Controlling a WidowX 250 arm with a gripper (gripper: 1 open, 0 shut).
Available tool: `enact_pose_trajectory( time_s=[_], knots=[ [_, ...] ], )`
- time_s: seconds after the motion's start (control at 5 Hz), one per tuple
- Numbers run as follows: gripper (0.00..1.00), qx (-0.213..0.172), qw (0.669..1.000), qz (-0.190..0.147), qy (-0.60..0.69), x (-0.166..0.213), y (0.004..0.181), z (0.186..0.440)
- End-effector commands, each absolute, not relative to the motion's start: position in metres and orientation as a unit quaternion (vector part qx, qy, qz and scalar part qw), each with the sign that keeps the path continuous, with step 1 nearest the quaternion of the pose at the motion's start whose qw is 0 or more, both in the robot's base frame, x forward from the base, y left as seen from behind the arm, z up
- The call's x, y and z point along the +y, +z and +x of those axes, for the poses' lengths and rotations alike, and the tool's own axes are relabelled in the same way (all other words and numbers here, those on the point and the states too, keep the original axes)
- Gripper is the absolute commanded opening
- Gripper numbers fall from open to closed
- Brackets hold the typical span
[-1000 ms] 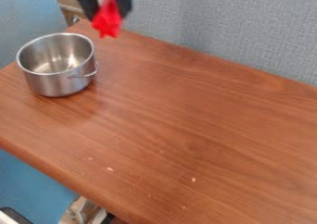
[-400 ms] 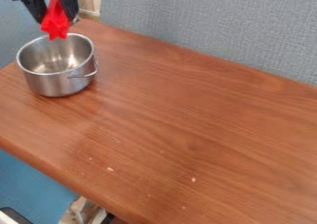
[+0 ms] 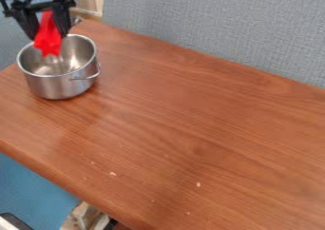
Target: Put the red object in the metal pot
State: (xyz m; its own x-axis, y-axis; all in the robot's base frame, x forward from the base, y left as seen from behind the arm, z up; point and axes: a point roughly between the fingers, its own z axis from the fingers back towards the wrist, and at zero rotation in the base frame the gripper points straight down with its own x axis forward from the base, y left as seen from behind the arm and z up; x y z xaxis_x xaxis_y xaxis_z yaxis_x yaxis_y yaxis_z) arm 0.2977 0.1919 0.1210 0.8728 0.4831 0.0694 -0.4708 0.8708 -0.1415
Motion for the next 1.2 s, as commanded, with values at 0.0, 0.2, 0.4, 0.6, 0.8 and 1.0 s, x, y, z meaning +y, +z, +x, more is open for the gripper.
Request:
enact_pose_trajectory(
  time_s=[0.0, 0.2, 0.4, 0.6, 0.8, 1.0],
  knots=[
    [0.00, -0.074, 0.964, -0.037, 0.251, 0.203, 0.128, 0.295],
    [0.00, -0.072, 0.964, -0.029, 0.254, 0.206, 0.120, 0.295],
    [0.00, -0.070, 0.964, -0.023, 0.256, 0.208, 0.114, 0.296],
    [0.00, -0.068, 0.964, -0.019, 0.258, 0.211, 0.110, 0.296],
    [0.00, -0.065, 0.963, -0.017, 0.259, 0.213, 0.106, 0.297],
    [0.00, -0.063, 0.963, -0.015, 0.261, 0.216, 0.104, 0.299]
  ],
)
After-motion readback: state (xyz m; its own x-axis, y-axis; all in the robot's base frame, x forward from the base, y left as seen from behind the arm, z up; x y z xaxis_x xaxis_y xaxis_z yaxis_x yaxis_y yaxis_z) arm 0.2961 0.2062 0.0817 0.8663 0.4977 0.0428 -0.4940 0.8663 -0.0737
